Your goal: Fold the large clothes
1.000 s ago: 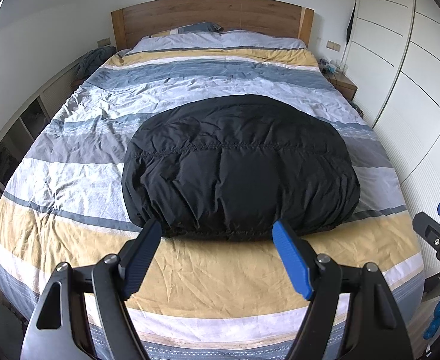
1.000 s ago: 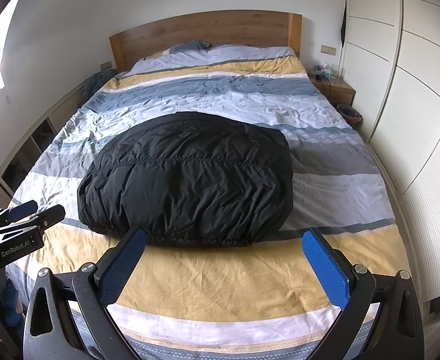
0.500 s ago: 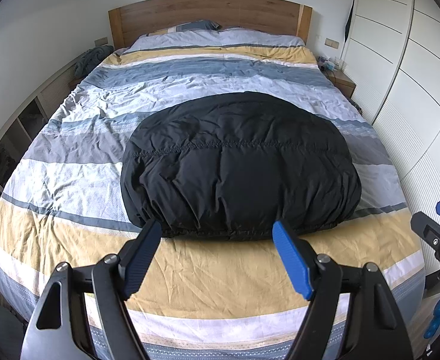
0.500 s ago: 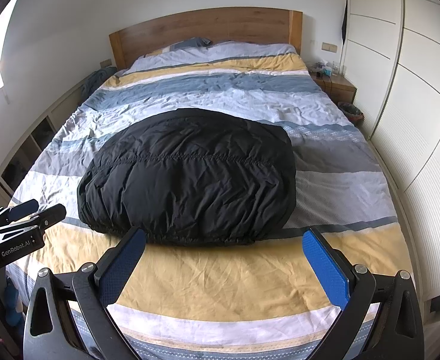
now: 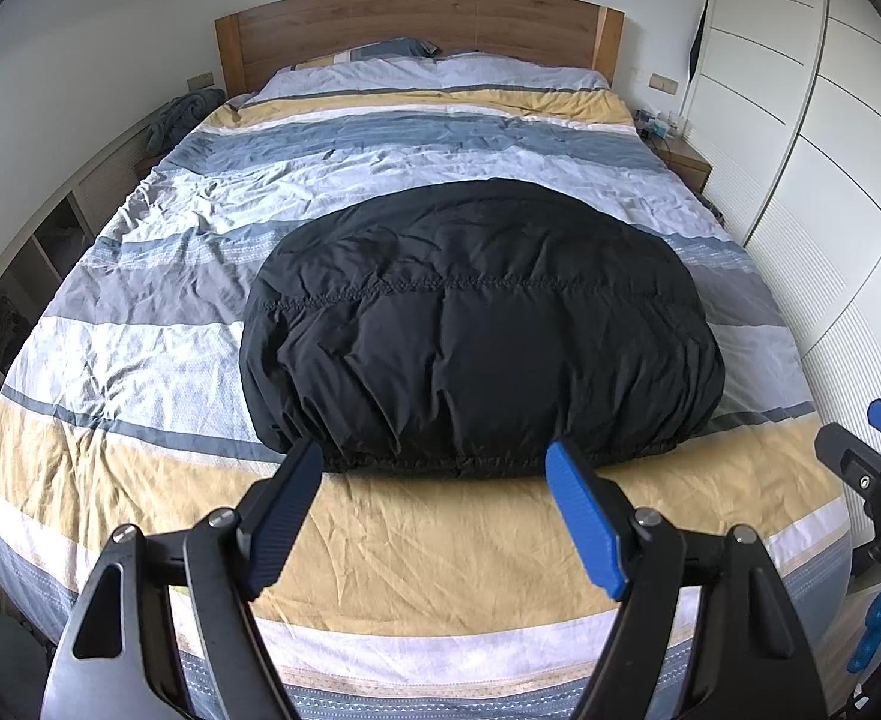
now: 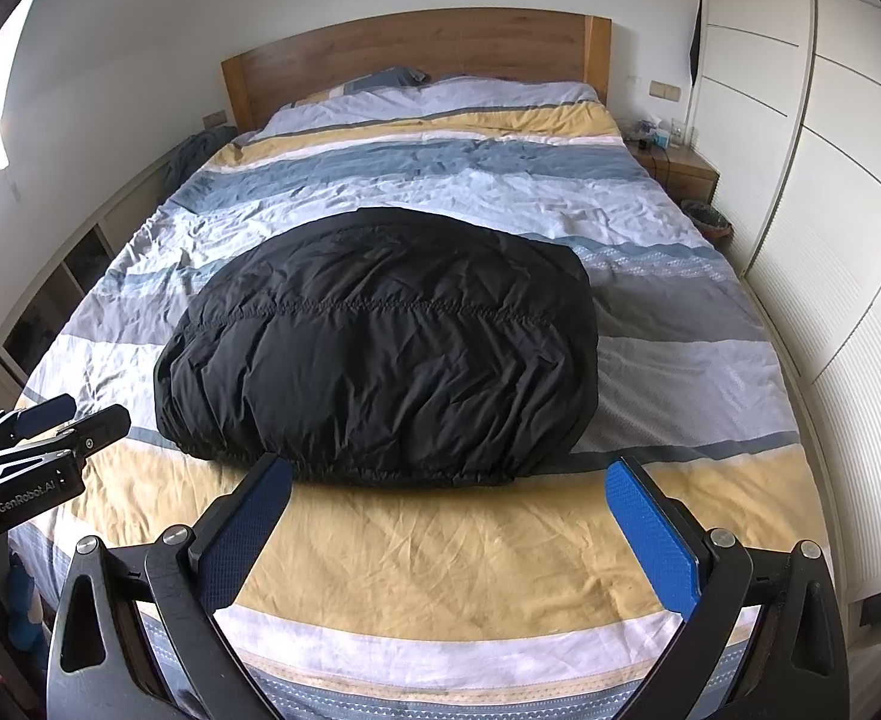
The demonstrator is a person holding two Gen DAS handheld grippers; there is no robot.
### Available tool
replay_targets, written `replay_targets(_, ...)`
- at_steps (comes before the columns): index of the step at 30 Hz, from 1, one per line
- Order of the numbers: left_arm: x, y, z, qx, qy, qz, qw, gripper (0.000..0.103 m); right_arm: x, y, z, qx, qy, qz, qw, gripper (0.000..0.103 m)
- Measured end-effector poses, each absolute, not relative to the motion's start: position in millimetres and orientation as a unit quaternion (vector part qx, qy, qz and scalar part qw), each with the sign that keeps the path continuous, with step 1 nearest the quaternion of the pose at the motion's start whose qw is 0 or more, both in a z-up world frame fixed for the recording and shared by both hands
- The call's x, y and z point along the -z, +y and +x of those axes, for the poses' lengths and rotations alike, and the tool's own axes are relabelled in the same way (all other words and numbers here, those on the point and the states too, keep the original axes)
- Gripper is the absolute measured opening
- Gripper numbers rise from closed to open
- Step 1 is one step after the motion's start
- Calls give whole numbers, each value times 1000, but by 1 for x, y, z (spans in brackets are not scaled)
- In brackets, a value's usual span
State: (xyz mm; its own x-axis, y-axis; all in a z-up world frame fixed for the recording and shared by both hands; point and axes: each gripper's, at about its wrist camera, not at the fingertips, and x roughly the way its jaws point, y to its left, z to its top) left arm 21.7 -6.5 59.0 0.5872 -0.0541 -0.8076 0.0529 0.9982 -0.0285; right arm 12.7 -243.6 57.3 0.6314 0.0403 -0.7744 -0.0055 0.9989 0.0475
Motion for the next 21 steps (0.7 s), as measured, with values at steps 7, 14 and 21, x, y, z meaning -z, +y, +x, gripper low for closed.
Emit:
replay_targets(7, -55, -4, 24, 32, 454, 0, 891, 76, -54, -245, 17, -15, 433, 20, 901, 103)
replay_targets(14, -55, -1, 24, 43, 446, 5, 894, 76, -51, -245, 18, -19, 435, 19, 900, 103)
replay_targets(21, -56, -3, 23, 59, 445, 6, 894, 76, -49, -246, 20, -25, 436, 16, 899, 103)
